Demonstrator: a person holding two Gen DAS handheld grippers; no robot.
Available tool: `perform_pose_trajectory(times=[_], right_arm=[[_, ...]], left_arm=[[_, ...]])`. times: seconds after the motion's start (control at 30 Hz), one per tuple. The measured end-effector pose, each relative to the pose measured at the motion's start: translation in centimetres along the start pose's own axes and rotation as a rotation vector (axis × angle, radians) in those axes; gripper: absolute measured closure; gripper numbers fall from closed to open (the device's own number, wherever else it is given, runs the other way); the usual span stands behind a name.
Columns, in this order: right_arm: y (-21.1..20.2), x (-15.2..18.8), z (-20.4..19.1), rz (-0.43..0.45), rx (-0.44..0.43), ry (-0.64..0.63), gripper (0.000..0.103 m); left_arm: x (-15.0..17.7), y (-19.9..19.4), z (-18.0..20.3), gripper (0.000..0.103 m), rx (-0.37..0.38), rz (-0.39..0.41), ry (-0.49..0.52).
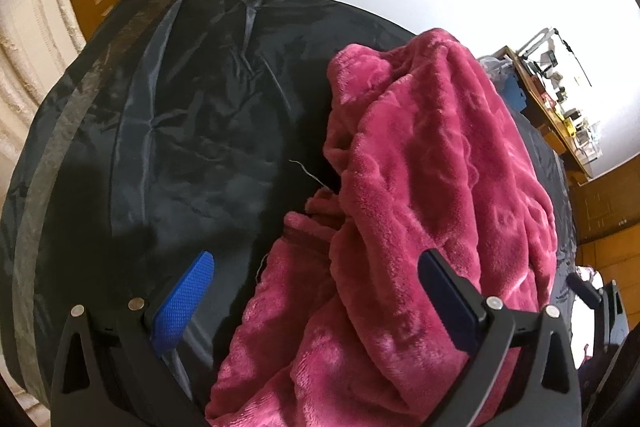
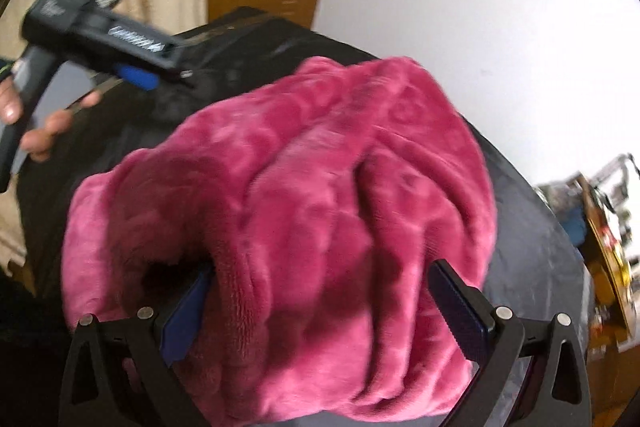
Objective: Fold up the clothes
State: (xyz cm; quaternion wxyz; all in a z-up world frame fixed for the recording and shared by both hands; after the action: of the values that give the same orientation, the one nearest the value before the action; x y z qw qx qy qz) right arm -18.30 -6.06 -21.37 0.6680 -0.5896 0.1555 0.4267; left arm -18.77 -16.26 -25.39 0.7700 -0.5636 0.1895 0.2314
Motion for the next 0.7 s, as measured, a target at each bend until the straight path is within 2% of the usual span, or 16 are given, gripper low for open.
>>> perform_pose_trajectory(times=[0.17, 0.3, 0.47, 0.6, 0.7], right_arm=[[-0.3, 1.8, 4.6, -0.028, 0.183, 0.083, 0.000], [-0.6, 4.7, 7.6, -0.084, 0.271, 0.200, 0.000], [0.2, 7.2, 9.0, -0.132, 0.292, 0.301, 0.000], [-0.2, 7.7, 8.8, -0.135, 0.297, 0.303, 0.000], [-0.3, 8.0, 9.0, -0.138, 0.297, 0.311, 0.000]], left_arm=[[-0.2, 0.8, 0.6, 0.001, 0.027, -0.012, 0.007], [-0.4, 1.9, 1.8, 0.001, 0.075, -0.026, 0.020], [-0.4, 3.4, 4.5, 0.001, 0.193, -0.056, 0.042], [-0.3, 4.8, 6.7, 0.001, 0.290, -0.092, 0.053], [-0.2, 5.5, 7.6, 0.001, 0.360, -0.119, 0.019]])
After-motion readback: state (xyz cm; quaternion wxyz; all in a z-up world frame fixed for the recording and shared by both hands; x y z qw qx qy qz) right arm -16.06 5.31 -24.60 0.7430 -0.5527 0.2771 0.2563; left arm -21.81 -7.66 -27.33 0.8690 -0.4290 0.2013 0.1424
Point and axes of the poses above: each gripper's, at about its wrist camera, not at the fingertips, and y roughly the way its jaws point, z to its right, x to its underside, the point moved 9 cm from there along y, roughly the way its jaws point, and after that the axes turned 15 degrees about z, right-handed, at the moved point
